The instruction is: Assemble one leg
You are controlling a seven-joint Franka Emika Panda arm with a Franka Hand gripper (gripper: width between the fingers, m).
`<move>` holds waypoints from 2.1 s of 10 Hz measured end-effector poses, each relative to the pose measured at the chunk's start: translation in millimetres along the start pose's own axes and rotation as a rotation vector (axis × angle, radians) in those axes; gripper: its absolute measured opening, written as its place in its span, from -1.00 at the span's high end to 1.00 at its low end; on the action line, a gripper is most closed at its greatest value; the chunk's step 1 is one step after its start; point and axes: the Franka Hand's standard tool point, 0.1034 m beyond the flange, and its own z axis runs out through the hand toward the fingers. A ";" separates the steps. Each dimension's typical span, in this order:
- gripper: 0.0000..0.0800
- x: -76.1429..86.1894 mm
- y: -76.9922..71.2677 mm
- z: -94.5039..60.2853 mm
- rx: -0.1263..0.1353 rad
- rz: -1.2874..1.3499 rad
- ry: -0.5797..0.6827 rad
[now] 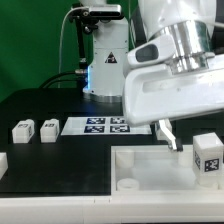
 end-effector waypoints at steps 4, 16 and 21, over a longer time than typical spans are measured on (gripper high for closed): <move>-0.62 19.2 -6.6 1.7 0.040 0.001 -0.187; 0.26 -2.8 2.8 7.0 0.116 0.068 -0.714; 0.27 -14.0 -1.3 3.1 0.001 0.425 -0.645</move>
Offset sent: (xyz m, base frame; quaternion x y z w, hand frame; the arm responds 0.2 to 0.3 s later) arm 0.0275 -0.0048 0.0026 -0.0129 -0.1352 0.0010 0.9907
